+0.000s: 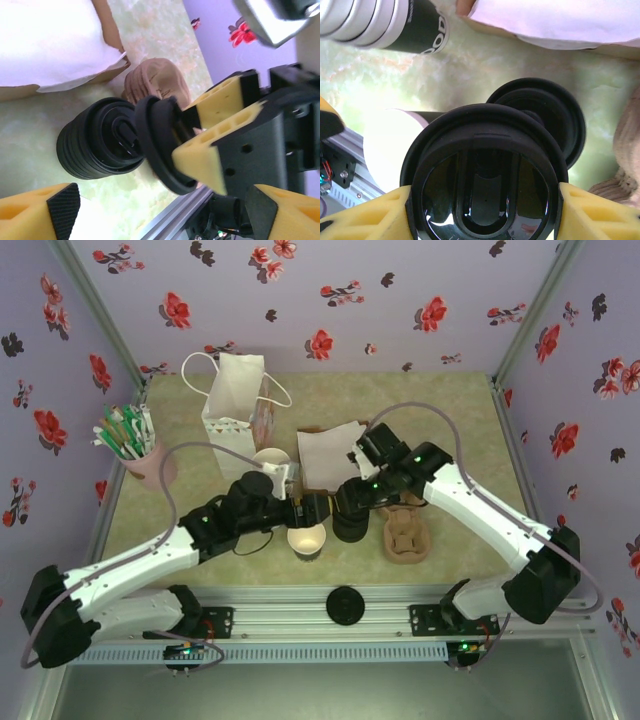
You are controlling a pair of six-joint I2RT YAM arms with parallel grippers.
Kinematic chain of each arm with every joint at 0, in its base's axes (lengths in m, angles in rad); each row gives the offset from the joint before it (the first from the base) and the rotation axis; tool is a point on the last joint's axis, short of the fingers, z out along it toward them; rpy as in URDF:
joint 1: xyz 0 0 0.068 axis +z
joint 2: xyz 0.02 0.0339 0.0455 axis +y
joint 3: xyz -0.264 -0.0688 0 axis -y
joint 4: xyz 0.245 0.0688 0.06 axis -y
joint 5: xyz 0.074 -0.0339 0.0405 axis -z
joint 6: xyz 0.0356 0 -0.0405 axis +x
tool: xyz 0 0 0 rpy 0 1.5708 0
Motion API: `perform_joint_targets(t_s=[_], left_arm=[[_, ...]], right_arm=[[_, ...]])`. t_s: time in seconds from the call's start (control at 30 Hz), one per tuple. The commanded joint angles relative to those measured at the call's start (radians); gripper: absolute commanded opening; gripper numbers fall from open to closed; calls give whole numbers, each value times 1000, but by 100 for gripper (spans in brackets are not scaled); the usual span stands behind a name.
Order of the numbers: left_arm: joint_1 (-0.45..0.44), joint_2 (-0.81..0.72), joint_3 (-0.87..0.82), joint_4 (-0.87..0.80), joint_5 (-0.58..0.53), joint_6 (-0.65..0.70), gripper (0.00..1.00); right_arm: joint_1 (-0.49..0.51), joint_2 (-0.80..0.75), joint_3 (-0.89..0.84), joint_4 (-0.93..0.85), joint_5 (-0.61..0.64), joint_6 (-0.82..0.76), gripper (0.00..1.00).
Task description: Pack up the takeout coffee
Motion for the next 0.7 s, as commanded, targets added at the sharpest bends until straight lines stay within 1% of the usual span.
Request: perform_joint_targets(t_s=[0.0, 0.1, 0.43, 0.67], left_arm=[[-15, -85, 29, -62, -70, 30, 94], [-16, -165, 22, -115, -111, 36, 99], [-16, -400, -18, -402, -260, 14, 99], [12, -488, -69, -527, -279, -35, 99]], right_arm=[[40, -8, 21, -23, 41, -8, 60], [72, 3, 39, -29, 62, -8, 60], [199, 85, 102, -29, 137, -19, 60], [289, 169, 163, -55, 217, -39, 60]])
